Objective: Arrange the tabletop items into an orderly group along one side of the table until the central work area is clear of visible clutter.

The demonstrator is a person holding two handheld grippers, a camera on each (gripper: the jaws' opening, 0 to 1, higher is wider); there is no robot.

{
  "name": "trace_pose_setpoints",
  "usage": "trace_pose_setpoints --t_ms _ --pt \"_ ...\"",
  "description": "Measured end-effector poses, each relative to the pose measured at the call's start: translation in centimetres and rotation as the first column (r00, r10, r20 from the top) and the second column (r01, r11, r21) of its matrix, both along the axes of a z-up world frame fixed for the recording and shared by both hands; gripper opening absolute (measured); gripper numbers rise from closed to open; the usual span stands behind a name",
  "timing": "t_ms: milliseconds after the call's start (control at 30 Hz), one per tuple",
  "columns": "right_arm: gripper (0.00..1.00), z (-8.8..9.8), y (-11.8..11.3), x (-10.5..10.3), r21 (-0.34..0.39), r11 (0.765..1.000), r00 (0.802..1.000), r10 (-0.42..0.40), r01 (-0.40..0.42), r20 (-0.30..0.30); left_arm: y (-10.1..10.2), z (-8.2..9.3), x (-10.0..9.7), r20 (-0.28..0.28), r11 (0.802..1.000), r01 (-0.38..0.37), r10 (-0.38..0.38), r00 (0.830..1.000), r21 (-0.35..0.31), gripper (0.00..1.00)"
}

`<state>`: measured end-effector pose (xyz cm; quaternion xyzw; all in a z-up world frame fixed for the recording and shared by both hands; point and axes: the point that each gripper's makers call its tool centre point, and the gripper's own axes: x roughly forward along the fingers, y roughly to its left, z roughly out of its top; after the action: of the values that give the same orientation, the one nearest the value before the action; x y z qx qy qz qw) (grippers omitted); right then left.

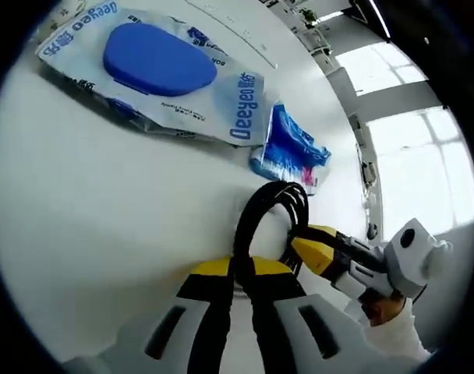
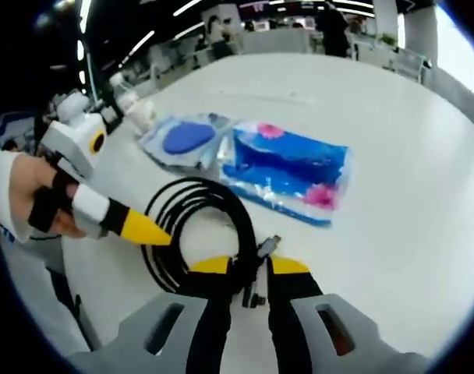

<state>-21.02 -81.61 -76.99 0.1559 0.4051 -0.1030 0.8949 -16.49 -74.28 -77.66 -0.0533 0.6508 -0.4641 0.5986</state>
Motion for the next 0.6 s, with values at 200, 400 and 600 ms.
trace_pose_setpoints --t_ms 200,400,600 --pt "0.16 0.4 0.0 0.0 -0.041 0.999 1.000 0.029 -0.028 0.007 0.3 0.2 0.2 0.017 1.000 -0.004 0.004 1.000 -0.012 0.06" --pt "0.28 1.2 0.8 -0.9 -0.076 0.997 0.999 0.031 -0.030 0.014 0.9 0.9 1.2 0.130 0.997 0.062 -0.055 0.990 -0.052 0.17" --pt "0.40 2.9 2.2 -1.7 -0.080 0.997 0.997 0.014 -0.009 0.071 1.8 2.7 1.9 0.218 0.980 0.148 -0.117 0.969 -0.133 0.51"
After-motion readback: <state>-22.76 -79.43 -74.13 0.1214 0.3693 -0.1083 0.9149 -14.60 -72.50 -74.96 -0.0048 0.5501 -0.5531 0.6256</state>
